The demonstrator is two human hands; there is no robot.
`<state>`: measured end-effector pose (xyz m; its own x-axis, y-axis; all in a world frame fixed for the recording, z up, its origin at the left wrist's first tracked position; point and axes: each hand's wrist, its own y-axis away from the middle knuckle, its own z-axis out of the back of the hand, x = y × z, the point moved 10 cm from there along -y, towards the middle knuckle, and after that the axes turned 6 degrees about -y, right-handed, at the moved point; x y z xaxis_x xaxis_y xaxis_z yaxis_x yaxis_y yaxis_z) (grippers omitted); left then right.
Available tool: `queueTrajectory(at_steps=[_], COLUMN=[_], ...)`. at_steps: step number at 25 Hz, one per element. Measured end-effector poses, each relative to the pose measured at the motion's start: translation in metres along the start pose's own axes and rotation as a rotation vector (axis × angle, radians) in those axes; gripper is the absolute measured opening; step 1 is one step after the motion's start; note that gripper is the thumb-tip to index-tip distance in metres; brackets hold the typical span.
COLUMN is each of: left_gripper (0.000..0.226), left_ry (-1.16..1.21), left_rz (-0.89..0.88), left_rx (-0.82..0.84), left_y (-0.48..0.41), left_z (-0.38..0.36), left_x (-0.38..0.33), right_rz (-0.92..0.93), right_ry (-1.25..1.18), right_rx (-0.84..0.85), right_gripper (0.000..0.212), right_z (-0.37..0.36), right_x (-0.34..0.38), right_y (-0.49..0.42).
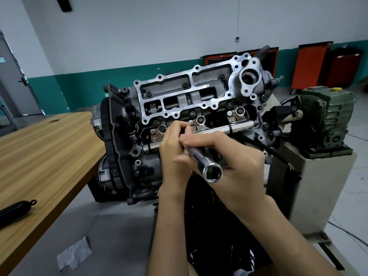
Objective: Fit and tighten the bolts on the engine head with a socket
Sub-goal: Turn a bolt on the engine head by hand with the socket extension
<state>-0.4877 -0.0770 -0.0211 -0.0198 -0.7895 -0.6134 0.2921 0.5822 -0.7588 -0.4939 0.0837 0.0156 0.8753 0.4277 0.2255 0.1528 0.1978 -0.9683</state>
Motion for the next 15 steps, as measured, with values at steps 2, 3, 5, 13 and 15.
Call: queueTrajectory(at_steps=[2,3,5,13,15], left_gripper=[0.014,0.015,0.014,0.019,0.014], left_ry=[-0.004,-0.018,-0.005,0.059,0.069], left_rz=[0.002,0.028,0.109,0.066,0.074], left_rx=[-0.045,-0.043,-0.014,0.038,0.048], left_y=[-0.005,-0.008,-0.009,-0.010,-0.005], left_z=[0.000,-0.002,-0.008,-0.009,-0.009], left_x=[-0.002,0.000,0.012,0.007,0.010], right_rz=[0.004,0.013,0.026,0.008,0.001], right_ry=[-0.059,-0.074,-0.044,-0.062,-0.003], right_rx=[0.110,0.165,0.164,0.189,0.144], right_gripper=[0.031,0.031,0.031,0.026,0.027], right_z=[-0.014,-0.020,-0.019,-0.021,-0.014], right_x=[0.004,0.007,0.007,0.007,0.002], right_y=[0.003,0.004,0.002,0.005,0.001])
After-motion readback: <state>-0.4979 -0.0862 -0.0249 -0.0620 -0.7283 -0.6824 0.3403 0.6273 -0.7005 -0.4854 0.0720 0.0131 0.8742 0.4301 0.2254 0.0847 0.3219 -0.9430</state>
